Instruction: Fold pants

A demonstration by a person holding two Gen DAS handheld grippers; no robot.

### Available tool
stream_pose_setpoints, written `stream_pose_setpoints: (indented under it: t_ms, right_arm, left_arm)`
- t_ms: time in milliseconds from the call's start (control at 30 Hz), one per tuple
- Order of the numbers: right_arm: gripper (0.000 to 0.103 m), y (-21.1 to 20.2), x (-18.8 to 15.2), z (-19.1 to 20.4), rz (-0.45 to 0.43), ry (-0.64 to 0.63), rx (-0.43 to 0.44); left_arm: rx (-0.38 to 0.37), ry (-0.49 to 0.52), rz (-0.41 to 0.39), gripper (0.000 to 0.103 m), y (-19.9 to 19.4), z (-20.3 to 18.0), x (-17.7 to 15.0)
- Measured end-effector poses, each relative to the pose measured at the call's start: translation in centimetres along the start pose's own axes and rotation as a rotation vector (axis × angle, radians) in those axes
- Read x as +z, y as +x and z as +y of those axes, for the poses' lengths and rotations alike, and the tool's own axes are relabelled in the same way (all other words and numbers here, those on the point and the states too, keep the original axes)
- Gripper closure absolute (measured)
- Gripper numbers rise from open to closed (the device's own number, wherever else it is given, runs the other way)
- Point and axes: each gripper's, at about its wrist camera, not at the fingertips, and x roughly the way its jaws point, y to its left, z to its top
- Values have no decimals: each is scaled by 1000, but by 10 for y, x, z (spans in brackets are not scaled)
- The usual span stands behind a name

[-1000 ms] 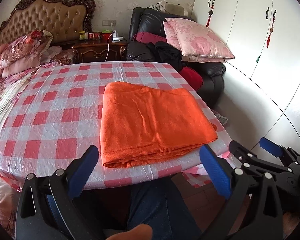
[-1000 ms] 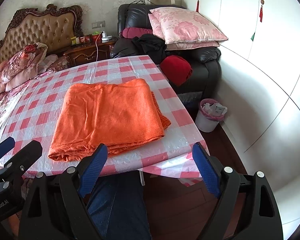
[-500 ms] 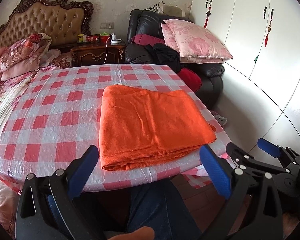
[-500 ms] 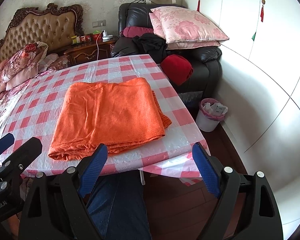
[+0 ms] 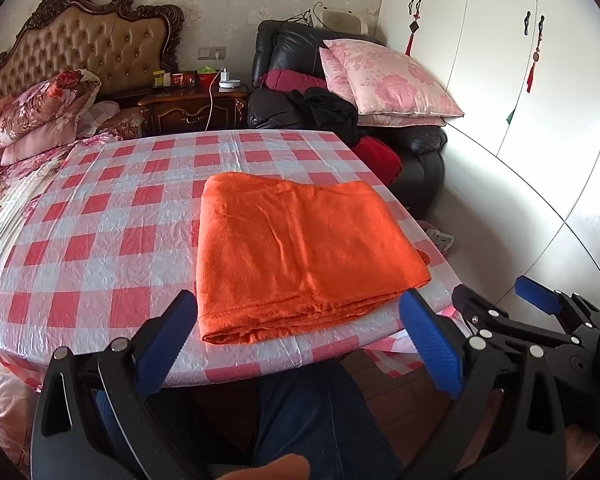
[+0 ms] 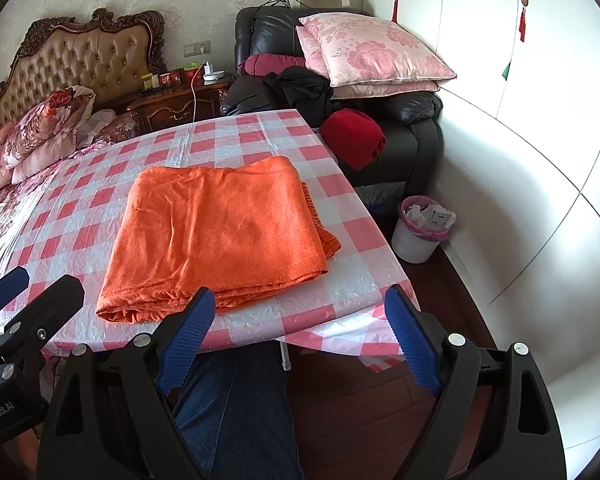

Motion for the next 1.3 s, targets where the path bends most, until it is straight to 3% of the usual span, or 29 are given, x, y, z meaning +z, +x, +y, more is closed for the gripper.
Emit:
stream_pose_setpoints:
  t_ms: [967,1067,1167,1300]
  right_arm:
    - [20,0,1,0,0,5,-2]
    - [20,1,1,-1,6,9,-6]
    - [19,3,0,-5,11,18,-8]
    - [17,8,-1,-5,8,39,-9]
  left_arm:
    - [-29,8,-25,2,2,-2,5]
    - [-71,14,-19,2,8,-3,6]
    - [-176,-6,-2,2,11,1,10]
    - [-185,-37,-73,2,-3,33,18]
